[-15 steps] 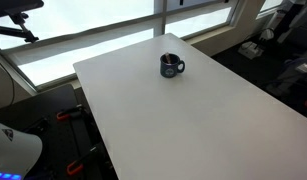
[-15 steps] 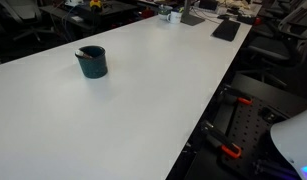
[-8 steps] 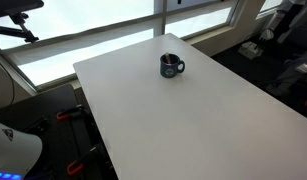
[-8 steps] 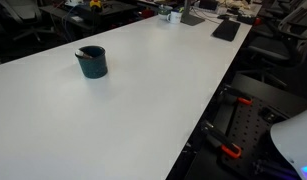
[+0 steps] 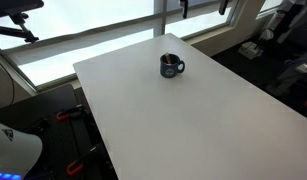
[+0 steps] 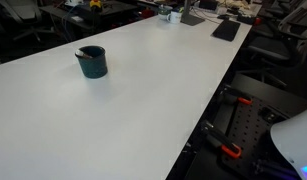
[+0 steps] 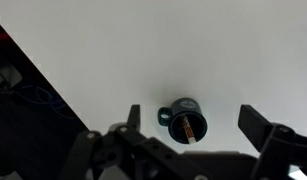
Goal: Remove the marker from the cup and put it on the table
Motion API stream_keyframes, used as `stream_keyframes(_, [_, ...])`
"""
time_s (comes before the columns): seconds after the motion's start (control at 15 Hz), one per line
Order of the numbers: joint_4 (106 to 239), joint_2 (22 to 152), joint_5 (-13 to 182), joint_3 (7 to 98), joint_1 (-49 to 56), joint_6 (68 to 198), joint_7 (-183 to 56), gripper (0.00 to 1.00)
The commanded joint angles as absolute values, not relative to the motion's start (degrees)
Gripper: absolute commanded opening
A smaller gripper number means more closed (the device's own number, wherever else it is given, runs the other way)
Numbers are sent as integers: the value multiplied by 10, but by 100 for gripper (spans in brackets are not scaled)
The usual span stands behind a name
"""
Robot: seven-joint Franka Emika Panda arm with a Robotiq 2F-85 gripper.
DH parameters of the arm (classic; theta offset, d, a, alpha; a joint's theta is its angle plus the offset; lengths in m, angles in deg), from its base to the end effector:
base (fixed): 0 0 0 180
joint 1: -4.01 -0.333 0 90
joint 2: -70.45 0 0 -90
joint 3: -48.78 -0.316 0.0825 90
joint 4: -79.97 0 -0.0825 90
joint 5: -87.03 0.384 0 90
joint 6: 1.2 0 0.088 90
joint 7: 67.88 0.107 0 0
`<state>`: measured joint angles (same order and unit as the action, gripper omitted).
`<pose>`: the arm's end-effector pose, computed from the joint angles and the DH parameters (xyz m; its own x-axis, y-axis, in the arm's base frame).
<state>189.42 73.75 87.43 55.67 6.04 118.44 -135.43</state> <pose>0.5799 -0.0895 0.4759 0.5200 0.8530 0.0455 0.8459 -0.5216 0.1114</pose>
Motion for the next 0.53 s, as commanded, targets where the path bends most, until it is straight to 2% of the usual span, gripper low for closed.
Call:
stream_keyframes(0.0, [1836,812,879,533,71,1208,-1413,100])
stream_keyframes(0.47, [1774,896,918,471,93,1280,-1531,100])
